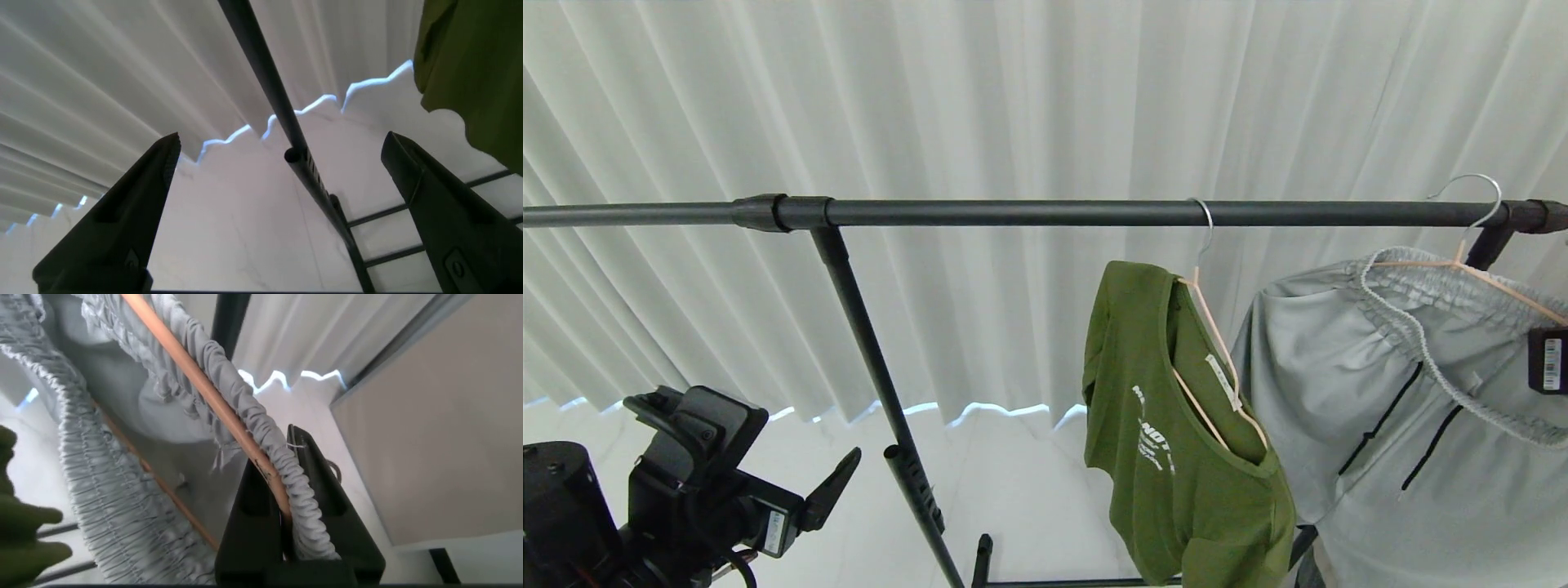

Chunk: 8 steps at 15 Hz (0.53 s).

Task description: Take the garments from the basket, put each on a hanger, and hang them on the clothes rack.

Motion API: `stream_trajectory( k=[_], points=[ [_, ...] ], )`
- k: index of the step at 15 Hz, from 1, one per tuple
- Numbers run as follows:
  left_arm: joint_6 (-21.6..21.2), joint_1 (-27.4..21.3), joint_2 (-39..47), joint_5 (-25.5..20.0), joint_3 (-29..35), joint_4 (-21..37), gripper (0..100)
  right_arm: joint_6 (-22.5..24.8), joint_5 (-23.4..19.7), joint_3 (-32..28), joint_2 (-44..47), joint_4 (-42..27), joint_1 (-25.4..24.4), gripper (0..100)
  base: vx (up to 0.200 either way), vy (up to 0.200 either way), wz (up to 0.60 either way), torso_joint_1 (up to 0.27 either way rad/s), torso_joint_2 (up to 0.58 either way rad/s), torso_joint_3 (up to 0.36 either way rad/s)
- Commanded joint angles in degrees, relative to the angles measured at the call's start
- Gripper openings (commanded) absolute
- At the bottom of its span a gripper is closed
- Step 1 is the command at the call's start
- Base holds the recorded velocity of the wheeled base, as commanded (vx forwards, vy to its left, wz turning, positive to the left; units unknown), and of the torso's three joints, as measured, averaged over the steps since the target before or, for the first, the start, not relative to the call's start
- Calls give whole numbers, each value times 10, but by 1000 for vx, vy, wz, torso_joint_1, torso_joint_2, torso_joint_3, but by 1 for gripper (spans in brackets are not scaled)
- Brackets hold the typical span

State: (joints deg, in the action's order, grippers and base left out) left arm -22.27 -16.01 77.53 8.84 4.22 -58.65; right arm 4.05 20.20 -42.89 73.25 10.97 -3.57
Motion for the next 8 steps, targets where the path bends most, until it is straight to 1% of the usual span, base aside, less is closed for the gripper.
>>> stream_trajectory(
  k=[1,3,8],
  points=[
    [0,0,0,0,-1,0,100,0,0,-1,46,19,-1,0,0,0,0,0,0,0],
    [0,0,-2,0,-3,-1,100,1,8,-2,64,40,-1,0,0,0,0,0,0,0],
    [0,0,-2,0,-4,-1,100,0,12,-1,71,45,-10,0,0,0,0,0,0,0]
  ],
)
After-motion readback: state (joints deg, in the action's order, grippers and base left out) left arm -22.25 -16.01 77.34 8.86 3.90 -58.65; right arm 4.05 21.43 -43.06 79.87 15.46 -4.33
